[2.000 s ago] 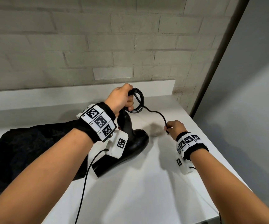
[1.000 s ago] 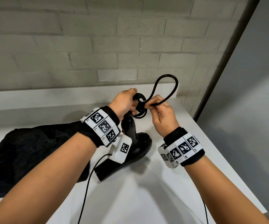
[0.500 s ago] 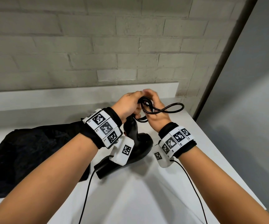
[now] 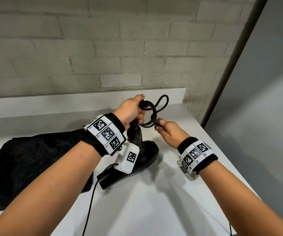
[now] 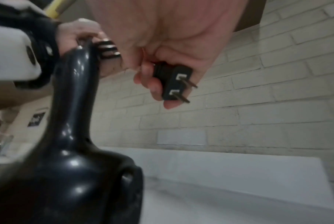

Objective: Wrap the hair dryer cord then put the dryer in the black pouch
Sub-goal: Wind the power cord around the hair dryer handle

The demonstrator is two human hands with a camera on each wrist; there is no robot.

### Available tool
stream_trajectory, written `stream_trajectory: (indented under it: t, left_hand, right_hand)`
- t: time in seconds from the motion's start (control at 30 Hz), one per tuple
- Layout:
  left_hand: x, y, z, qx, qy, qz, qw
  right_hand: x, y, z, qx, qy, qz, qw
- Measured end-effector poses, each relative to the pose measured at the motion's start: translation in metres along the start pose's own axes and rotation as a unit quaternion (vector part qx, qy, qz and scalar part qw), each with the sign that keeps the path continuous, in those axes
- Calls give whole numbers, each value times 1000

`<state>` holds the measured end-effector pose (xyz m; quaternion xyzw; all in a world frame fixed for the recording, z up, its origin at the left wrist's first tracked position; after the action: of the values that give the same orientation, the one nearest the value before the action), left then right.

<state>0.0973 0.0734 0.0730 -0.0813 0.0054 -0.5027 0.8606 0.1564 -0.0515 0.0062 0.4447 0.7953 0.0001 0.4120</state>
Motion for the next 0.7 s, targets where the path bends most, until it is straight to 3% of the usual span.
stream_trajectory:
  t: [0.23, 0.33, 0.4, 0.53, 0.6, 0.7]
  left_hand:
    - [3, -2, -1, 2, 7, -38, 999]
    - [-3, -1, 0, 10, 34, -6, 999]
    - [-4, -1, 1, 10, 30, -18, 999]
    - [-3, -3, 2, 16, 27, -55, 998]
    - [-3, -2, 3, 18, 25, -60, 998]
    - [-5, -1, 4, 21, 20, -55, 998]
  right_hand:
    - [2, 10, 32, 86, -87, -27, 992]
    - [7, 0, 61, 173, -177, -87, 965]
    - [10, -14, 76, 225, -187, -126, 948]
    - [11, -20, 81, 233, -244, -148, 930]
    - [10, -13, 72, 217, -230, -121, 941]
    - [10, 2, 44, 174, -72, -57, 981]
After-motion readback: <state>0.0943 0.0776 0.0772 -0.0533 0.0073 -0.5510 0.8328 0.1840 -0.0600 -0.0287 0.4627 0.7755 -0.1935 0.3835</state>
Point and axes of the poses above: each hand's wrist, its own y-axis towards the middle knuckle, its own x-axis out of the palm, z = x × y, the point moved 4 cm from there along y, towards the middle knuckle, and after that the axes turned 13 degrees about z, right-handed, at the moved point
